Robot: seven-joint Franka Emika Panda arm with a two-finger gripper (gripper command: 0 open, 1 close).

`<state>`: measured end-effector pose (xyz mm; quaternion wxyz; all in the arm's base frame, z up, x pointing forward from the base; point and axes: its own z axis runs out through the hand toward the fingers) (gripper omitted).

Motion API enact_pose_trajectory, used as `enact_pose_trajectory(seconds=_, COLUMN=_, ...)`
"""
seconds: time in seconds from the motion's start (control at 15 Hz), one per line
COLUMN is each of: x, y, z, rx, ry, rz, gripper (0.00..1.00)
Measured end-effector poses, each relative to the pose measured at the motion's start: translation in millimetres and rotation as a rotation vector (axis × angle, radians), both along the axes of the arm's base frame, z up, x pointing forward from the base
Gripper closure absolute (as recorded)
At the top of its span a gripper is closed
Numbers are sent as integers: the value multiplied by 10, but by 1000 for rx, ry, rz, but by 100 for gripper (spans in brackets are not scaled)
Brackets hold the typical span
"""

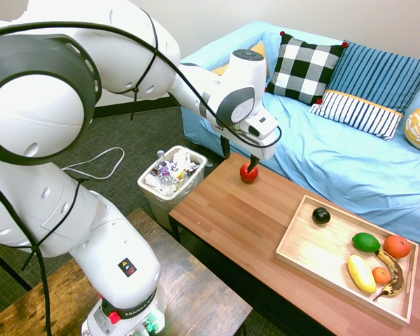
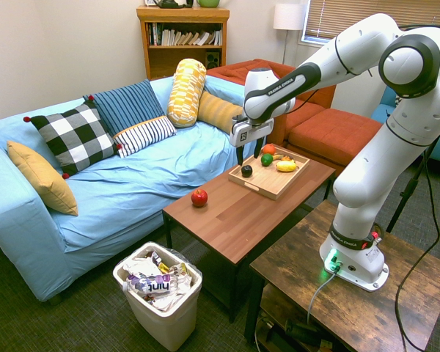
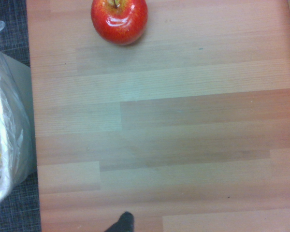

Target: Put the apple in the tray

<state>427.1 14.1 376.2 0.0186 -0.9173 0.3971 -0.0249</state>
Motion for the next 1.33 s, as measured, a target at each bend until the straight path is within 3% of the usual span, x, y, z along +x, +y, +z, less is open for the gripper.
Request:
enact_pose_trajectory(seconds=0.2, x=102, y=2, z=-21, rx=10, ry=-22, rz=-28, gripper=0)
enact_pose_trajectory(seconds=0.53, x=829, y=268, z=-453, rx=44, ry=-70, rz=-111, gripper=0)
enact_pose_trajectory(seconds=0.93, x=1698, y=555, z=-1100, rx=-4, ry=-41, rz=-151, gripper=0)
enact_pose_trajectory(seconds=1.33, x=2199, y=803, z=-1640, rx=-27, ry=30, rz=-130, gripper=0)
